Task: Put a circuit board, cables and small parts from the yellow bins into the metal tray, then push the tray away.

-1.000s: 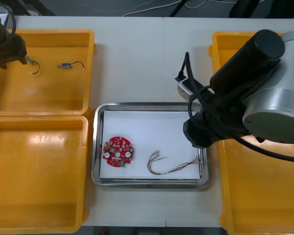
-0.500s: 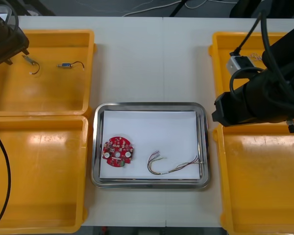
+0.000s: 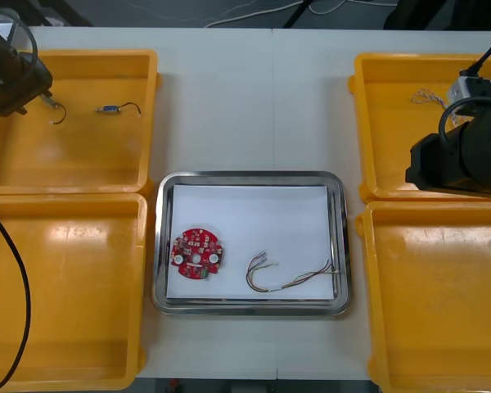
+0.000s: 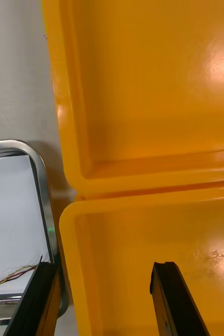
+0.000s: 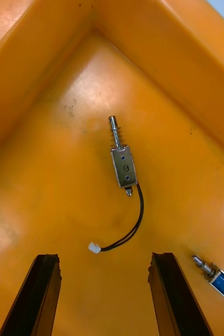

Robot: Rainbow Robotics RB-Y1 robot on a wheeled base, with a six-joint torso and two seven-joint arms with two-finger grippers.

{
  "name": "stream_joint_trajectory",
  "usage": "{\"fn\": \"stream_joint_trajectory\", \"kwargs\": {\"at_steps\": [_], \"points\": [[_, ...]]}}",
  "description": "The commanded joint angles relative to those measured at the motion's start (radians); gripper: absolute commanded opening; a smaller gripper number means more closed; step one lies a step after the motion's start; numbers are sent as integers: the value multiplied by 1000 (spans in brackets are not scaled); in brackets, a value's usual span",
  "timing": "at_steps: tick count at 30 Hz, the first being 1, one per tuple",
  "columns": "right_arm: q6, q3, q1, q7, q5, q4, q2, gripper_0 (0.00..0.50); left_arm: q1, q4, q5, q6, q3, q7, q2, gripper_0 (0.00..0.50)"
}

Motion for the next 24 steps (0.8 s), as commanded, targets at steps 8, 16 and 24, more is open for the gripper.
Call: {"fn": "stream_joint_trajectory", "kwargs": {"at_steps": [8,16,24], "points": [[3,-143,8,37,41,105,-29,500,-53,72,7,-108,16,-93,-37,500],[3,-151,8,183,178,160,-15,500,-51,72,-2,-107,18,-93,-78,500],[-140,-151,1,335,250,267,20,500,-33,72,12,-124,7,-114,-70,500]]}}
